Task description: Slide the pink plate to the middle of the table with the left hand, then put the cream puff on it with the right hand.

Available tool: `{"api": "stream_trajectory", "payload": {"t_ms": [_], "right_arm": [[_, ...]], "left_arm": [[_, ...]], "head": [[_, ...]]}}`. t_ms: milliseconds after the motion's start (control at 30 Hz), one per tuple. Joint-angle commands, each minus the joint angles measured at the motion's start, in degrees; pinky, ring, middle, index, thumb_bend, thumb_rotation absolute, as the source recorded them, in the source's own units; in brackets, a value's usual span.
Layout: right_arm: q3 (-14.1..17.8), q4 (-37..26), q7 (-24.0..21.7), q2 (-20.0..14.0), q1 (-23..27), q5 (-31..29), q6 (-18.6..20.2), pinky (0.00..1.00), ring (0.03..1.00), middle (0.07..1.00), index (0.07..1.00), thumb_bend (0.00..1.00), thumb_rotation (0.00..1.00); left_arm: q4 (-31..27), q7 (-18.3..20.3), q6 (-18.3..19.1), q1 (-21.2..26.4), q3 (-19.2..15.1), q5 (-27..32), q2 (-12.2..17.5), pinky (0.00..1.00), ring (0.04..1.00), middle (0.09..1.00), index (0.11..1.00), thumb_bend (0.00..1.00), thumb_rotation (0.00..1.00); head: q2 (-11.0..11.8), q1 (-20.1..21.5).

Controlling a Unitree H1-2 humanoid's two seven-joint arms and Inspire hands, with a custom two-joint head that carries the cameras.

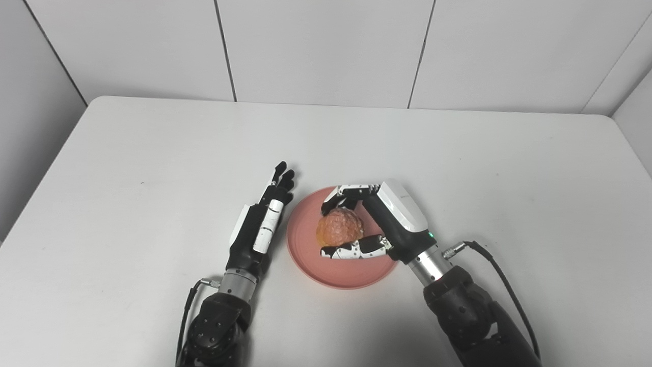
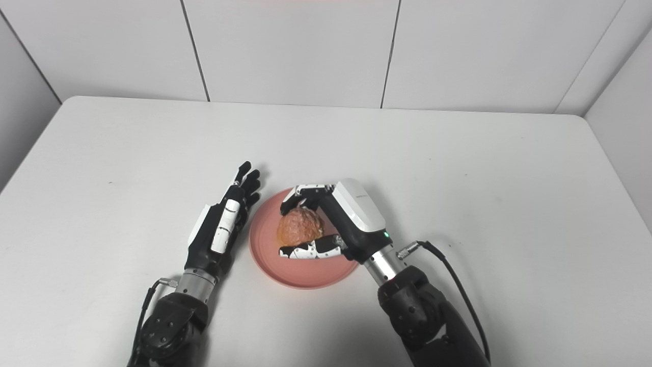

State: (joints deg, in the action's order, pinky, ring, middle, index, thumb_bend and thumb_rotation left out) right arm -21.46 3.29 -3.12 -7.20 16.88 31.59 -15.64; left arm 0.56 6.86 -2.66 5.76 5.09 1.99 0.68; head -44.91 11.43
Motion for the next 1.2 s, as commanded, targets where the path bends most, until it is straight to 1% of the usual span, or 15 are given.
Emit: {"api": "stream_trajectory", "payload": {"t_ms": [0,133,367,500,533,567,600,667,733,900,933,967,1000,1100,1167], "right_arm": [[0.30,-1.69,-0.63,-0.39,1.28,0.26,0.19,0.46,0.449,0.537,0.467,0.51,0.00],[0.58,-1.20,-0.82,-0.57,1.42,1.55,-0.18,0.46,0.448,0.535,0.465,0.51,0.00],[0.69,0.24,0.05,-1.10,1.86,3.77,-1.17,0.44,0.438,0.537,0.472,0.51,0.00],[0.85,0.72,1.59,-1.12,2.03,5.46,-1.81,0.48,0.454,0.531,0.472,0.51,0.00],[0.85,0.84,1.77,-1.19,2.11,5.68,-2.03,0.51,0.536,0.529,0.470,0.52,0.00],[0.85,0.94,1.78,-1.26,2.18,5.77,-2.16,0.52,0.552,0.529,0.470,0.52,0.00],[0.82,0.92,1.67,-1.33,2.25,5.91,-2.07,0.54,0.599,0.531,0.469,0.52,0.00],[0.62,0.71,1.43,-1.57,2.39,6.50,-1.79,0.56,0.633,0.535,0.469,0.52,0.00],[0.27,0.43,1.03,-2.01,2.57,7.46,-1.50,0.61,0.685,0.682,0.490,0.51,0.10],[-0.02,-0.84,-1.44,-2.52,2.51,8.29,0.69,0.71,0.776,0.782,0.497,0.51,0.13],[-0.04,-1.08,-1.93,-2.59,2.48,8.33,0.94,0.76,0.813,0.817,0.642,0.57,0.17],[-0.07,-1.38,-2.58,-2.70,2.46,8.36,1.29,0.77,0.826,0.829,0.691,0.59,0.18],[-0.06,-1.59,-3.05,-2.76,2.44,8.39,1.51,0.82,0.848,0.850,0.740,0.60,0.24],[0.07,-1.98,-4.35,-2.99,2.39,7.86,1.67,0.87,0.872,0.874,0.789,0.61,0.31],[0.10,-2.09,-5.22,-3.24,2.45,7.06,1.48,0.89,0.894,0.908,0.817,0.62,0.32]], "left_arm": [[-1.37,-0.26,0.74,-0.01,0.39,-0.50,-0.56,0.97,0.986,0.980,0.981,0.62,0.97],[-1.13,-0.15,0.21,0.08,0.35,-0.26,-0.49,0.98,0.987,0.982,0.983,0.61,0.97],[-1.44,-0.18,1.11,0.13,0.32,-0.23,-0.48,0.98,0.985,0.980,0.981,0.61,0.96],[-1.72,-0.40,1.40,0.09,0.15,-0.04,-0.73,0.98,0.983,0.979,0.981,0.60,0.95],[-1.68,-0.54,1.19,0.07,0.12,-0.12,-0.82,0.97,0.978,0.973,0.979,0.60,0.95],[-1.67,-0.57,1.10,0.05,0.12,-0.14,-0.85,0.97,0.977,0.973,0.979,0.60,0.95],[-1.61,-0.57,1.09,0.09,0.14,-0.18,-0.80,0.97,0.975,0.970,0.979,0.59,0.95],[-1.49,-0.55,1.09,0.16,0.16,-0.15,-0.75,0.97,0.975,0.970,0.979,0.59,0.95],[-1.36,-0.59,0.88,0.18,0.15,-0.09,-0.78,0.97,0.974,0.972,0.981,0.59,0.95],[-1.72,-0.54,1.51,0.14,0.30,-0.22,-0.66,0.97,0.978,0.975,0.984,0.59,0.95],[-1.77,-0.54,1.59,0.12,0.30,-0.18,-0.68,0.97,0.978,0.977,0.985,0.59,0.96],[-1.75,-0.55,1.49,0.11,0.28,-0.16,-0.69,0.97,0.978,0.977,0.985,0.59,0.96],[-1.73,-0.55,1.39,0.10,0.27,-0.15,-0.69,0.97,0.977,0.977,0.983,0.58,0.96],[-1.57,-0.40,1.17,0.15,0.38,-0.33,-0.47,0.97,0.975,0.975,0.981,0.57,0.96],[-1.61,-0.32,1.42,0.17,0.39,-0.23,-0.42,0.97,0.980,0.979,0.983,0.59,0.96]], "head": [[-0.08,-0.02],[-0.08,-0.02],[-0.13,0.11],[-0.13,0.11],[-0.13,0.11],[-0.13,0.11],[-0.15,0.09],[-0.15,0.09],[-0.15,0.09],[-0.15,0.09],[-0.15,0.09],[-0.15,0.09],[-0.15,0.09],[-0.14,0.15],[-0.14,0.15]]}}
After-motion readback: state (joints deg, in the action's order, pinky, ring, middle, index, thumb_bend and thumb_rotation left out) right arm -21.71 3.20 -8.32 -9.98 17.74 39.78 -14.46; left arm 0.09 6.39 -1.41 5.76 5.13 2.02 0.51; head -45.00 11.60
